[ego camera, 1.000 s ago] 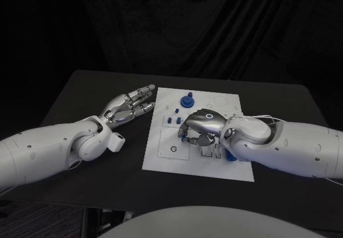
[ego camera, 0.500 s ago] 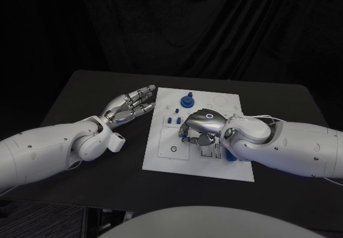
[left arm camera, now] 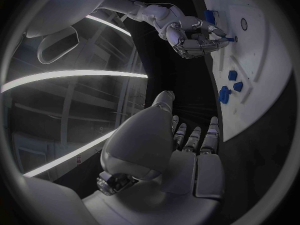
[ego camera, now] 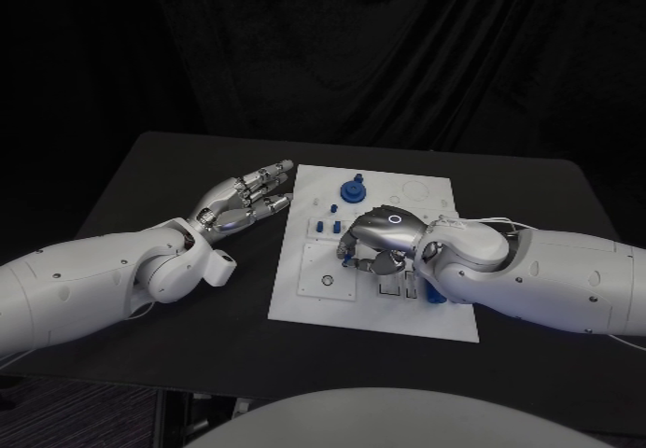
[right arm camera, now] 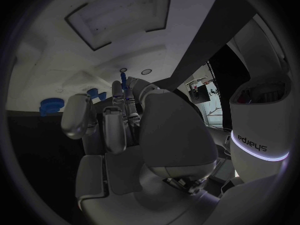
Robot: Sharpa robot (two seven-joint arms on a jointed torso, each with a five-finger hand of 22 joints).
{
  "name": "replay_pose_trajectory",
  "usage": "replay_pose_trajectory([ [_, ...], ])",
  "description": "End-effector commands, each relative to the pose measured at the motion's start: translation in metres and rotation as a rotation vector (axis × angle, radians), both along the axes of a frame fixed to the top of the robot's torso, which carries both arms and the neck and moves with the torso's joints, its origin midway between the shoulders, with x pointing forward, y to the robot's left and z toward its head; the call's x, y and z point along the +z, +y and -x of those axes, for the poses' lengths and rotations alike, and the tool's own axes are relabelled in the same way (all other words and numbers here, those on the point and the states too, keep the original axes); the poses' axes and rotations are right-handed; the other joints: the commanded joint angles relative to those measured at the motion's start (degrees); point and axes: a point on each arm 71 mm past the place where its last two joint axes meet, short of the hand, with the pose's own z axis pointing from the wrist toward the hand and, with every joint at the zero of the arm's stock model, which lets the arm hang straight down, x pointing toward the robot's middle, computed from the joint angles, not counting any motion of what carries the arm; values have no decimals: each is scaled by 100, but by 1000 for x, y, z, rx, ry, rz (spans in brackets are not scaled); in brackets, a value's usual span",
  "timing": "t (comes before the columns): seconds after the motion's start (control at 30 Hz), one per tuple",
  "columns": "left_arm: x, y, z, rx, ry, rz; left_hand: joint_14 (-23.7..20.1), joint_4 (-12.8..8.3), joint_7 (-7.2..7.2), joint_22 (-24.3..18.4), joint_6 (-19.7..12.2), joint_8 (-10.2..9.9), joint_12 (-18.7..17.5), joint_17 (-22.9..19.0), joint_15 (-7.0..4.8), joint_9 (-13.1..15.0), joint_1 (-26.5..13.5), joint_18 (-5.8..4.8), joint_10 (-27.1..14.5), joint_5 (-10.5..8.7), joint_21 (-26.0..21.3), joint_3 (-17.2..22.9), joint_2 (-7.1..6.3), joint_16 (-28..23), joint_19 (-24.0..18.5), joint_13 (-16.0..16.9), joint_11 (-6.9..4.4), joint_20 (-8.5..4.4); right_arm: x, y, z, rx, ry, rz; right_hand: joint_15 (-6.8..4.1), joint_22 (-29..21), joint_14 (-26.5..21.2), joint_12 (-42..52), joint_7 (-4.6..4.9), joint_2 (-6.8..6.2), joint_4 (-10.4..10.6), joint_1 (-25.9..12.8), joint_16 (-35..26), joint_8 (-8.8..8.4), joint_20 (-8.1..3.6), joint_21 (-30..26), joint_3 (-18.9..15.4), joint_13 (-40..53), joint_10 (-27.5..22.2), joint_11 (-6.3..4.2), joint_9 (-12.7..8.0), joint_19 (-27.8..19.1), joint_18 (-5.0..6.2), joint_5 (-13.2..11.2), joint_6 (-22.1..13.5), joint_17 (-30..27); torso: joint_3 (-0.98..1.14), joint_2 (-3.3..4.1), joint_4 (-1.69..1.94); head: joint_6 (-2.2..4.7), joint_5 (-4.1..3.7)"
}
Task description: Assemble the parts on the task board
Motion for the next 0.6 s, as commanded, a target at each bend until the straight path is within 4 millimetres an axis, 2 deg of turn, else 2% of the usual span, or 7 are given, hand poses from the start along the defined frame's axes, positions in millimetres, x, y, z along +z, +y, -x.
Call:
replay_pose_trajectory([
  [0.03, 6, -2, 2, -20, -61, 67, -11, -26, 17, -3, -15, -10, 14, 1, 12, 2, 39, 66, -13, -9, -1, -5, 26, -4, -32, -9, 30, -24, -3, 0, 0, -11, 4, 11, -36, 897, -1, 17, -16, -24, -41, 12, -18, -33, -34, -5, 3, 10, 39, -7, 7, 10, 19, 22, -17, 164, -3, 1, -2, -1, 13],
  [0.6, 4, -2, 2, -24, -53, 66, -10, -40, 34, -12, -22, -11, 12, 1, 18, 2, 40, 67, -17, -15, -4, 9, 40, -4, -36, -9, 31, -25, -9, -1, 0, -16, 15, 18, -37, 896, -2, 18, -16, -23, -44, 13, -21, -38, -35, -7, 0, 12, 50, -8, 7, 8, 20, 22, -17, 160, 1, -5, 6, -1, 22],
])
